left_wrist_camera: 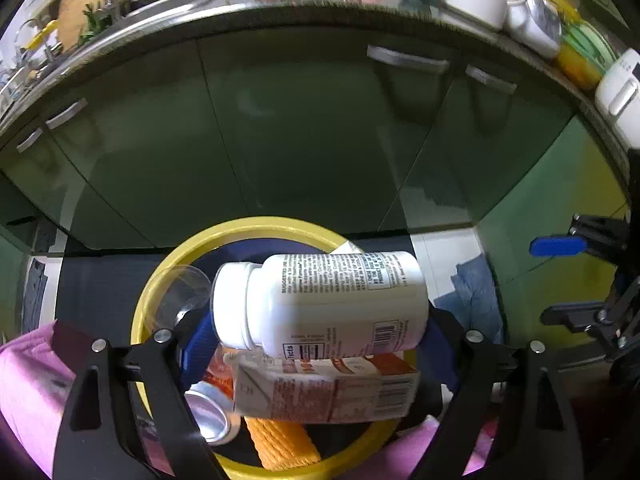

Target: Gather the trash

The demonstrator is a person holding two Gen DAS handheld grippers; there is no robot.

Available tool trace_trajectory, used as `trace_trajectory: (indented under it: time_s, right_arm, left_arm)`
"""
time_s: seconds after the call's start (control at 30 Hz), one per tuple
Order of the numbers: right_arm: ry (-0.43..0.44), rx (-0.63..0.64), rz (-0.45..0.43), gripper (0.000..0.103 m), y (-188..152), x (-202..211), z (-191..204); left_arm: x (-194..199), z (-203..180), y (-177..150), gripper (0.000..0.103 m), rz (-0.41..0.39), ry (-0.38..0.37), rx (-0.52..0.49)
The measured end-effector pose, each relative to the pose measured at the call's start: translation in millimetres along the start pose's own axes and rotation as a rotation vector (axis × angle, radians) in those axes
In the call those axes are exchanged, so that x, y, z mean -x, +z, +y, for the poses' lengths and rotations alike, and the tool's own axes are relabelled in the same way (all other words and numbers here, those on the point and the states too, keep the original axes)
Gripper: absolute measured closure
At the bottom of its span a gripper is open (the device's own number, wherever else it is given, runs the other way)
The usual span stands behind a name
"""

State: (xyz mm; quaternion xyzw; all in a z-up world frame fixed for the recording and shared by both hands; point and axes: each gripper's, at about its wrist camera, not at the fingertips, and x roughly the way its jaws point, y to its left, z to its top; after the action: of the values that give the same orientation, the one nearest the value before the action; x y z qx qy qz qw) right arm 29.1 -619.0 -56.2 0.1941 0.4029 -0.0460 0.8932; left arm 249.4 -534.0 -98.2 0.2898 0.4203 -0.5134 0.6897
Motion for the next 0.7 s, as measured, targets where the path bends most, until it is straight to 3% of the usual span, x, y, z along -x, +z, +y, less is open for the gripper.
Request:
trace_trajectory:
  time_s: [0.2,0.43,0.53,0.7]
  right_arm:
    - [0.005,0.011,0.015,0.039,1,-7,7]
    - [0.004,0.021,0.025,0.039,2,-9,14]
    - [0.007,0.028,0.020,0.039,2,-6,18]
    - [0.029,0.041,0.006,0.038,1,0,26]
  left_arm:
    - [-17,6,-2,0.021,0.027,0.000,-0.032]
    - [-13,15,-3,0.011,0.023,-0.001,-0.008]
    - [4,16,-5,0.011,-0.006,0.002,0.014]
    - [72,11,-27,0.011,-0.130,0.064,0.061]
